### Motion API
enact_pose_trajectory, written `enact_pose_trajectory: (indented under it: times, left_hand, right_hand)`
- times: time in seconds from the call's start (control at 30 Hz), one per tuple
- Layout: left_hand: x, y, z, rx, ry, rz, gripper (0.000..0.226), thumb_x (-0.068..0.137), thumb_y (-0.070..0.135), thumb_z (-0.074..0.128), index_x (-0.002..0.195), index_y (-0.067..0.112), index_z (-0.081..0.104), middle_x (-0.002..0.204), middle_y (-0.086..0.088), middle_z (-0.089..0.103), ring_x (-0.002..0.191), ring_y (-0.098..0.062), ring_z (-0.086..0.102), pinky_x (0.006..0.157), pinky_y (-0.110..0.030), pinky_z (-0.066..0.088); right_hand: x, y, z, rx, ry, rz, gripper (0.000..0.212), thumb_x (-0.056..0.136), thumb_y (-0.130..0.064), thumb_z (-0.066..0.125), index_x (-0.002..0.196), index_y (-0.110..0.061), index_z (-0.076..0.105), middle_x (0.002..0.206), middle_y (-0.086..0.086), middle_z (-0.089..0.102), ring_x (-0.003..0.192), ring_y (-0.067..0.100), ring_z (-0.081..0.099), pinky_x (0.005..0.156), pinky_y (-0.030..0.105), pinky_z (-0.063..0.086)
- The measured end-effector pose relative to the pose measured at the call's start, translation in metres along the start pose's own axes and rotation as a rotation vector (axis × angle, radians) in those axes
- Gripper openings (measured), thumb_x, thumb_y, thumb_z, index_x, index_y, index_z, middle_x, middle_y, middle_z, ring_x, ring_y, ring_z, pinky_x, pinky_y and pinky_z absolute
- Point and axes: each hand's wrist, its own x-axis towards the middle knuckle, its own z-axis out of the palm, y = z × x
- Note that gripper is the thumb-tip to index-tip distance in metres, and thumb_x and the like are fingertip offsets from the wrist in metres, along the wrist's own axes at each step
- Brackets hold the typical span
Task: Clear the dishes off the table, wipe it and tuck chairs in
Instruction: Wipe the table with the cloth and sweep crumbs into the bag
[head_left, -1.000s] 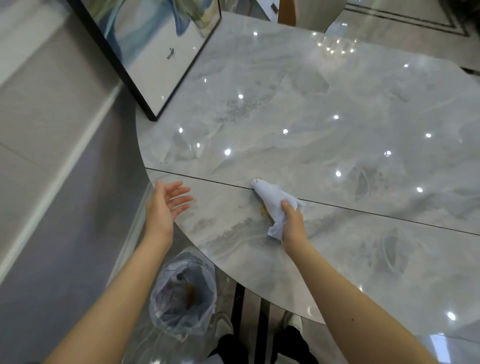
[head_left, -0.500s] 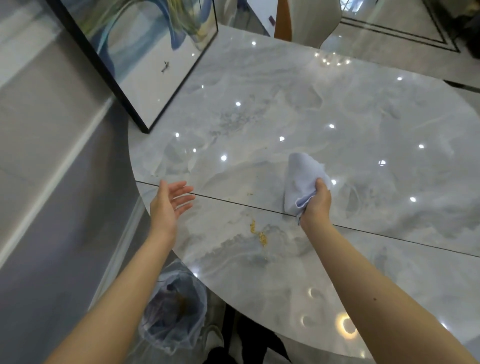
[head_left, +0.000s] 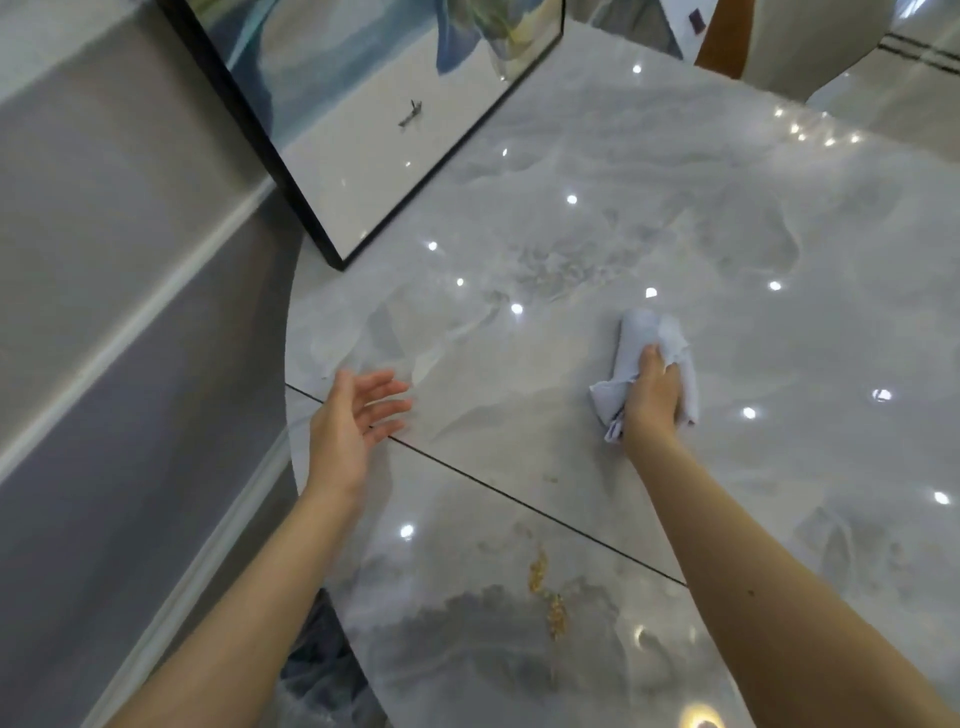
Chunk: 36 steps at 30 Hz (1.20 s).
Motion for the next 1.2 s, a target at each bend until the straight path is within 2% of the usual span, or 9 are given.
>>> enact_pose_trajectory:
  times: [0.07, 0.17, 0.4, 0.57, 0.67, 0.77, 0.87, 1.0, 1.2]
  left_hand:
    - [0.005, -0.003, -0.003, -0.014, 0.015, 0.008, 0.049, 0.102, 0.038, 0.021, 0.093, 0.013, 0.063, 0.092, -0.007, 0.067, 0.077, -0.018, 0.064, 0.068, -0.026, 0.049]
    - [0.010, -0.004, -0.009, -0.037, 0.029, 0.012, 0.050, 0.102, 0.037, 0.020, 0.092, 0.013, 0.063, 0.088, -0.005, 0.068, 0.070, -0.013, 0.065, 0.067, -0.025, 0.049]
    - [0.012, -0.001, -0.031, -0.071, 0.070, 0.021, 0.049, 0.101, 0.038, 0.022, 0.092, 0.013, 0.063, 0.086, -0.004, 0.068, 0.065, -0.010, 0.066, 0.067, -0.027, 0.049]
    - [0.003, 0.003, -0.048, -0.067, 0.086, 0.027, 0.051, 0.101, 0.039, 0.022, 0.093, 0.013, 0.064, 0.085, -0.003, 0.070, 0.070, -0.014, 0.067, 0.070, -0.030, 0.050]
    - [-0.007, 0.007, -0.057, -0.047, 0.082, 0.055, 0.051, 0.101, 0.039, 0.021, 0.092, 0.014, 0.065, 0.082, 0.001, 0.072, 0.074, -0.016, 0.066, 0.069, -0.029, 0.051]
    - [-0.020, 0.011, -0.064, -0.039, 0.072, 0.066, 0.051, 0.102, 0.039, 0.021, 0.092, 0.015, 0.065, 0.083, 0.001, 0.072, 0.076, -0.018, 0.066, 0.071, -0.031, 0.050]
    - [-0.032, 0.013, -0.070, -0.020, 0.055, 0.078, 0.051, 0.102, 0.038, 0.021, 0.091, 0.015, 0.065, 0.081, 0.002, 0.072, 0.072, -0.014, 0.067, 0.067, -0.027, 0.051]
    - [-0.047, 0.018, -0.070, -0.002, 0.026, 0.093, 0.049, 0.102, 0.036, 0.023, 0.091, 0.014, 0.064, 0.086, -0.003, 0.070, 0.072, -0.014, 0.067, 0.067, -0.027, 0.051]
    - [-0.068, 0.026, -0.062, 0.004, -0.062, 0.100, 0.048, 0.102, 0.036, 0.023, 0.092, 0.012, 0.064, 0.089, -0.006, 0.068, 0.072, -0.015, 0.066, 0.071, -0.031, 0.048]
  right_hand:
    - [0.012, -0.006, 0.014, -0.068, -0.066, -0.089, 0.052, 0.086, -0.043, 0.043, 0.125, -0.010, 0.054, 0.098, 0.002, 0.051, 0.092, 0.015, 0.047, 0.082, 0.026, 0.038]
    - [0.020, -0.016, 0.032, -0.165, -0.177, -0.160, 0.042, 0.094, -0.033, 0.044, 0.129, -0.012, 0.054, 0.117, 0.010, 0.057, 0.107, 0.021, 0.052, 0.094, 0.031, 0.039]
    - [-0.006, -0.027, 0.078, -0.269, -0.522, -0.177, 0.036, 0.094, -0.027, 0.048, 0.123, -0.009, 0.058, 0.119, 0.016, 0.060, 0.108, 0.029, 0.056, 0.094, 0.037, 0.042]
    - [-0.038, -0.019, 0.086, -0.277, -0.714, -0.136, 0.035, 0.096, -0.014, 0.047, 0.130, -0.005, 0.047, 0.110, 0.005, 0.051, 0.103, 0.019, 0.048, 0.083, 0.029, 0.038]
    - [-0.052, -0.011, 0.079, -0.271, -0.729, -0.135, 0.034, 0.096, -0.010, 0.046, 0.129, -0.003, 0.049, 0.108, 0.006, 0.051, 0.092, 0.015, 0.052, 0.067, 0.016, 0.040]
    - [-0.066, 0.002, 0.062, -0.286, -0.738, -0.111, 0.035, 0.095, -0.015, 0.050, 0.130, -0.012, 0.045, 0.108, -0.001, 0.048, 0.082, 0.004, 0.050, 0.064, 0.008, 0.037]
    - [-0.087, 0.016, 0.040, -0.299, -0.757, -0.097, 0.022, 0.096, -0.009, 0.046, 0.118, -0.014, 0.048, 0.099, 0.002, 0.053, 0.077, 0.001, 0.048, 0.066, 0.013, 0.041]
    - [-0.109, 0.037, 0.013, -0.270, -0.751, -0.087, 0.025, 0.095, 0.003, 0.039, 0.114, 0.007, 0.055, 0.094, 0.011, 0.055, 0.083, 0.017, 0.051, 0.067, 0.015, 0.043]
    - [-0.146, 0.069, -0.032, -0.227, -0.770, -0.021, 0.015, 0.089, -0.003, 0.052, 0.079, -0.009, 0.061, 0.078, 0.008, 0.057, 0.069, 0.010, 0.057, 0.060, 0.015, 0.045]
